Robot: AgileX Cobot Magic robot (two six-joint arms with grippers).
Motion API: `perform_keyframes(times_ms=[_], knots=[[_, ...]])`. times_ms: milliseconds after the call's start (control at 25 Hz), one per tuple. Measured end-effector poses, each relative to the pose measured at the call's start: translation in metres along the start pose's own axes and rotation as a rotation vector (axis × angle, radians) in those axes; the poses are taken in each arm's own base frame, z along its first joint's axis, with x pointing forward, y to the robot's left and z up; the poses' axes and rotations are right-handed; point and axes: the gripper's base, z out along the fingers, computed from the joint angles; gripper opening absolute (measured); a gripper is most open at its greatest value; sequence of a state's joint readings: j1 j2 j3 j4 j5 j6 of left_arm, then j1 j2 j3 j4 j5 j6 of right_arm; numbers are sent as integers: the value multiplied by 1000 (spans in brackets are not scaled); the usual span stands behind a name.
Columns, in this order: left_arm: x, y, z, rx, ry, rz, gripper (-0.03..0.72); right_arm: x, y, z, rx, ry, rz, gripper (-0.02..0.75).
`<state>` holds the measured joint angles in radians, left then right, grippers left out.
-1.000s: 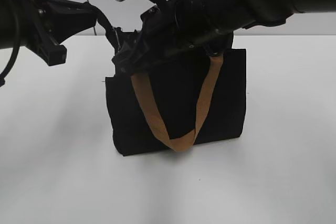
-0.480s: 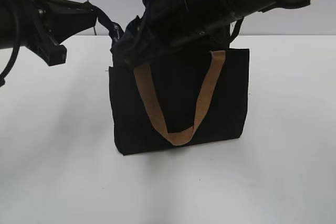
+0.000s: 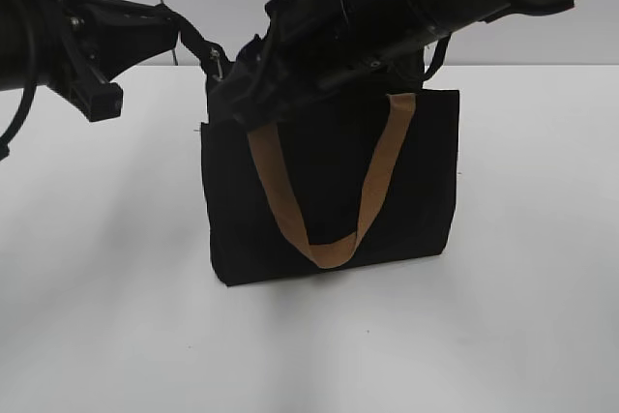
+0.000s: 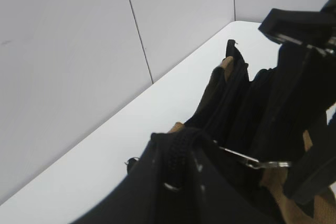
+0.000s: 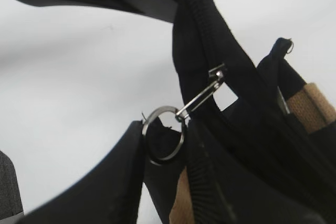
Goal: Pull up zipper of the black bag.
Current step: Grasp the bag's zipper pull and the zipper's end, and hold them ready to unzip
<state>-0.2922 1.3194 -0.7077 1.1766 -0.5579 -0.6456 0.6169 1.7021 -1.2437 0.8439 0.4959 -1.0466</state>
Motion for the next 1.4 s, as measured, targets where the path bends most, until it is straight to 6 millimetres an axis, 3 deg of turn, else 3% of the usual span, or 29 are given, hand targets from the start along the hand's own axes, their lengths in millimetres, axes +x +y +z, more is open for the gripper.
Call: perform_keyframes(times_ms=[160,440,720,840,1080,1400], knots=[[0,0,0,0,0,0,74,0,0,0,0,0,23,206],[0,0,0,0,0,0,74,0,0,0,0,0,32,76],[0,0,0,0,0,0,73,-1,-5,0,55,-11,-6,69],[0,0,0,0,0,0,73,-3,-9,0,96,-31,-15,116],[0,0,0,0,0,0,73,-1,-13,4,126,-36,-16,319],[0,0,0,0,0,0,72,7,-19,18,156,-17,-29,349]])
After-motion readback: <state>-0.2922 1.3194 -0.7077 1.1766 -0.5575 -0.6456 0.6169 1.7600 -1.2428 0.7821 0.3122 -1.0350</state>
